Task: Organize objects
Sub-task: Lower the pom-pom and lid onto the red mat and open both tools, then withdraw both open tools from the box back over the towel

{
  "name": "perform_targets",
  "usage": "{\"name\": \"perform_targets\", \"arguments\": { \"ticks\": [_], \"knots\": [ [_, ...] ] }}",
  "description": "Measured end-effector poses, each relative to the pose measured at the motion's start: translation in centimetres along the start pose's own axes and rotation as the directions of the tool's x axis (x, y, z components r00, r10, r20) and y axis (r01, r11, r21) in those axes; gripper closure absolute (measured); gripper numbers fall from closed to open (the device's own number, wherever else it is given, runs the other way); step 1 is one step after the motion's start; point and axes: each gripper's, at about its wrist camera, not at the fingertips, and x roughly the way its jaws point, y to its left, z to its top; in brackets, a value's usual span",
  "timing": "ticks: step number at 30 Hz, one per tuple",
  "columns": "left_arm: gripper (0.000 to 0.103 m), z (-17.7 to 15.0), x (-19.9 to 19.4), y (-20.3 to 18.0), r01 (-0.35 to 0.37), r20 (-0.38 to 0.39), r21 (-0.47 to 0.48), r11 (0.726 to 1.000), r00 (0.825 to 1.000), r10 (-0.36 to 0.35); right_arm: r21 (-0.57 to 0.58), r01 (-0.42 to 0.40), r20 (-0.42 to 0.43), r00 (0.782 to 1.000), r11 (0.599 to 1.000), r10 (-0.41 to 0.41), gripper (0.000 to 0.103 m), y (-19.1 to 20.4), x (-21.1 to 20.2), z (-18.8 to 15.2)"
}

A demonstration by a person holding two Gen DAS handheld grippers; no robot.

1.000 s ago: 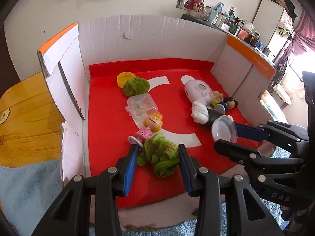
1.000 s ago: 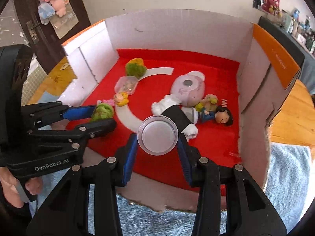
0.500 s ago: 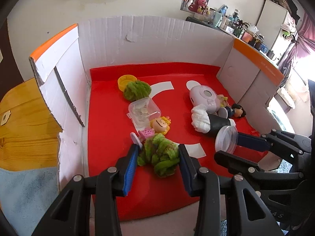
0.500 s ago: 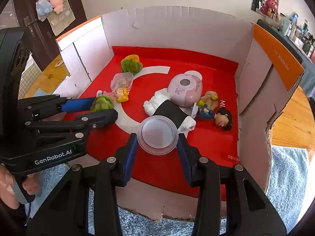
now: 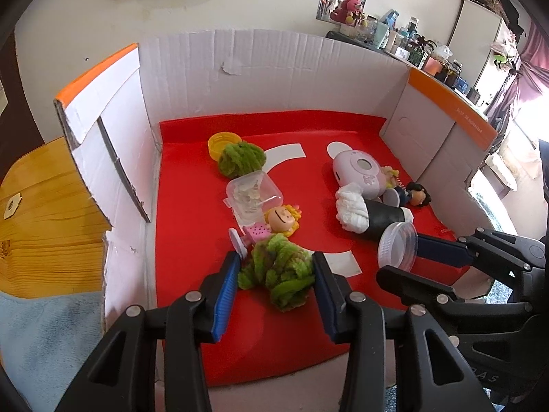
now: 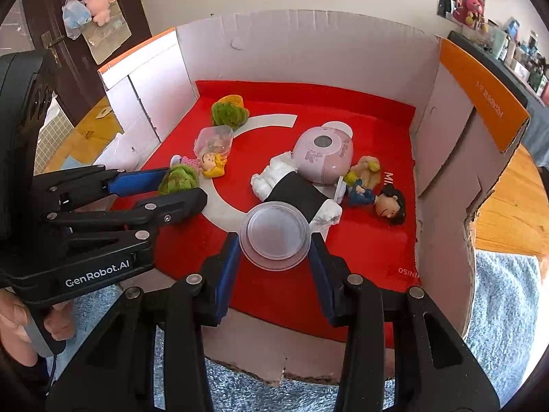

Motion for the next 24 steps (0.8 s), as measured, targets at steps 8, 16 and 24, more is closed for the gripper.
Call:
{"name": "perform_targets", "arguments": {
  "ticks": [8, 16, 24],
  "knots": [
    [0.054, 0.2, 0.2, 0.0, -0.019, 0.001, 0.006, 1.000, 1.000, 0.019, 0.000, 0.009, 0.005, 1.000, 1.000, -0.009, 0.064, 0.1, -0.1, -0.1],
    [0.051, 0.0, -0.3, -0.1, -0.034, 0.011, 0.010, 0.999, 0.999, 0.034, -0.002, 0.021, 0.017, 1.000, 1.000, -0.021, 0.050, 0.2, -0.7, -0.1],
    [0.036, -0.2, -1.9, -0.7, -0.069, 0.053, 0.028, 0.997, 0.996, 0.067, -0.004, 0.022, 0.035, 0.999, 1.000, -0.022, 0.050, 0.4, -1.6, -0.2]
  ]
}}
